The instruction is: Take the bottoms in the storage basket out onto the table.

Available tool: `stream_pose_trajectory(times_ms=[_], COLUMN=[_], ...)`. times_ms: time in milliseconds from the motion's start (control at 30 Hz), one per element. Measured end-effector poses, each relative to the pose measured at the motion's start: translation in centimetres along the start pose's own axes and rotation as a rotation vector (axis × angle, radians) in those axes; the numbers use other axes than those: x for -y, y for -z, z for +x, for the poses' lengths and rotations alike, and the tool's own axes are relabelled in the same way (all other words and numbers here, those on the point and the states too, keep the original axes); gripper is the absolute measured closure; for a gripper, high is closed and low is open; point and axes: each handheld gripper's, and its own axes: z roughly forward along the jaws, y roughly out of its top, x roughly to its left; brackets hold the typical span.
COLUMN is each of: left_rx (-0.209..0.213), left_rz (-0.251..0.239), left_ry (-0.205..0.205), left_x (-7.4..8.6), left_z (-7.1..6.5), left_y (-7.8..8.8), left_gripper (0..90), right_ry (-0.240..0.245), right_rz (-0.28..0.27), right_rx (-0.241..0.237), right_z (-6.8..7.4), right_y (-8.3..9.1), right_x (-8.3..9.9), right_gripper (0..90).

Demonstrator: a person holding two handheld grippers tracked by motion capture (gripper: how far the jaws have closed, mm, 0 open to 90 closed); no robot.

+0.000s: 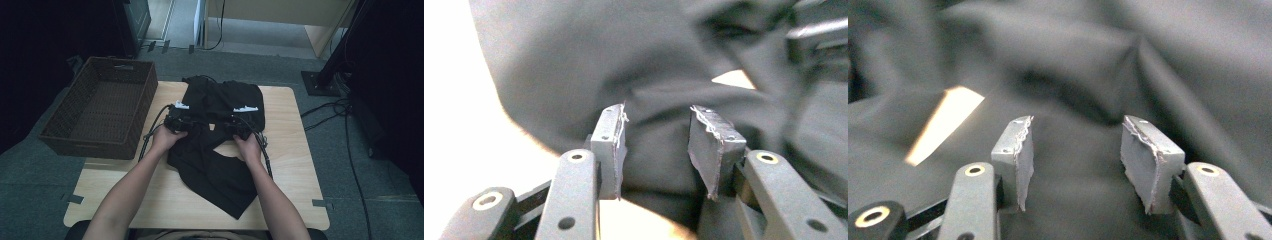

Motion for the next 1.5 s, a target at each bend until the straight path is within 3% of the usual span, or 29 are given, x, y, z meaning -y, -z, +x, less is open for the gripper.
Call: stream_pose_trajectory(times_ms=[100, 167, 233, 300, 400, 467, 567, 700, 767, 867, 967, 1100, 1200, 1300, 1400, 1467, 1500], left_rx=[0.025, 0.022, 0.036, 0.050, 0.061, 0.074, 0.086, 0.081, 0.088, 0.069, 0.082, 0.085, 0.080, 0.077, 0.075, 0.073, 0.074], left_rz=[-0.013, 0.008, -0.001, 0.007, 0.003, -0.002, 0.004, 0.020, 0.040, 0.068, 0.044, 0.035, 0.030, 0.038, 0.039, 0.039, 0.040], left_ry=[-0.027, -0.051, -0.048, -0.045, -0.052, -0.045, -0.041, -0.032, -0.024, -0.060, -0.041, -0.031, -0.026, -0.040, -0.041, -0.046, -0.046], left_x=[1.1, 2.1, 2.9, 3.7, 4.7, 5.5, 6.1, 7.0, 7.4, 7.9, 8.3, 8.4, 8.4, 8.4, 8.4, 8.4, 8.4], left_z=[-1.0, -1.6, -1.9, -2.3, -2.8, -3.0, -3.0, -2.9, -2.8, -2.9, -2.6, -2.7, -2.8, -2.8, -2.9, -3.0, -2.9], left_y=[1.5, 2.1, 2.7, 3.2, 4.3, 5.1, 5.9, 6.1, 5.9, 5.5, 5.3, 5.3, 5.2, 5.3, 5.3, 5.3, 5.3], left_gripper=[57.0, 56.0, 55.3, 53.9, 51.5, 51.5, 50.8, 50.8, 52.7, 57.1, 61.1, 64.3, 64.4, 65.1, 67.4, 67.4, 67.3], right_ry=[0.056, 0.088, 0.111, 0.102, 0.075, 0.050, 0.080, 0.158, 0.157, 0.139, 0.153, 0.121, 0.157, 0.194, 0.212, 0.233, 0.246], right_rz=[-0.034, -0.023, -0.035, -0.056, -0.043, -0.061, -0.052, -0.036, -0.017, 0.005, 0.015, 0.017, 0.007, 0.038, 0.089, 0.100, 0.096], right_rx=[-0.015, -0.021, -0.008, -0.019, -0.050, -0.096, -0.126, -0.122, -0.133, -0.155, -0.170, -0.225, -0.267, -0.318, -0.361, -0.343, -0.330], right_z=[1.0, 1.6, 2.0, 2.2, 2.4, 2.8, 4.2, 6.2, 6.7, 7.6, 8.2, 9.1, 10.5, 11.9, 12.6, 12.8, 12.7], right_y=[1.5, 1.8, 2.0, 2.2, 2.5, 3.3, 4.3, 4.2, 3.5, 3.1, 3.9, 6.6, 8.2, 8.1, 6.4, 5.4, 5.1], right_x=[1.3, 2.0, 2.5, 2.7, 2.6, 2.5, 2.4, 2.3, 2.2, 2.2, 2.0, 1.9, 2.6, 3.8, 4.9, 5.3, 5.4], right_gripper=[47.8, 46.9, 46.9, 45.9, 43.6, 44.5, 42.9, 41.0, 40.6, 44.8, 49.0, 47.6, 45.7, 44.6, 51.7, 64.1, 74.6])
